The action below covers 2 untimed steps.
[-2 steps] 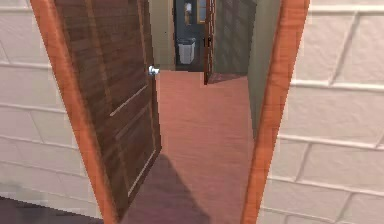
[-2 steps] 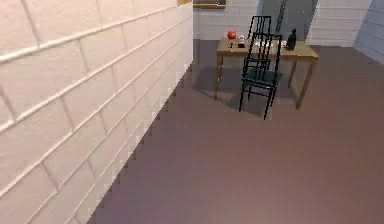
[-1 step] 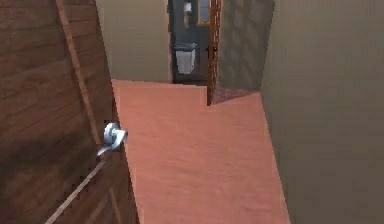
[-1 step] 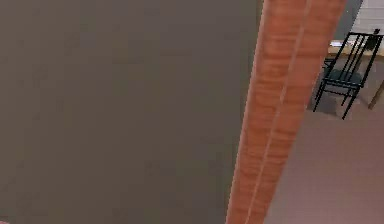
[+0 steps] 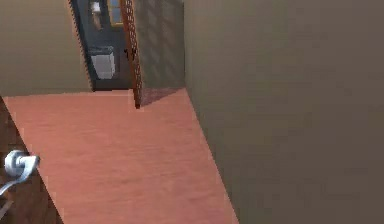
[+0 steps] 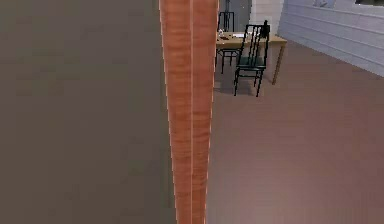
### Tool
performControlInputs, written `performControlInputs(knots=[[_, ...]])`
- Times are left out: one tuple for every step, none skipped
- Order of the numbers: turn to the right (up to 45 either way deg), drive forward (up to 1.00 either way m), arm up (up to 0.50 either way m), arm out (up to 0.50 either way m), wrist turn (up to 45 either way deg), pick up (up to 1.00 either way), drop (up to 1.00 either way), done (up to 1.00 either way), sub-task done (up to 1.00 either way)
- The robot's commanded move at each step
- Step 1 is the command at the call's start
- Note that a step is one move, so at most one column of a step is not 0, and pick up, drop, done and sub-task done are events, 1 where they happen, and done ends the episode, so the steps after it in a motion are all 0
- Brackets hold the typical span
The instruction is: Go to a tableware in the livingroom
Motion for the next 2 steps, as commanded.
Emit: performControlInputs(knots=[[0.0,0.1,0.0,0.0,0.0,0.0,0.0,0.0,0.0],[-21.0,0.0,0.0,0.0,0.0,0.0,0.0,0.0,0.0]])
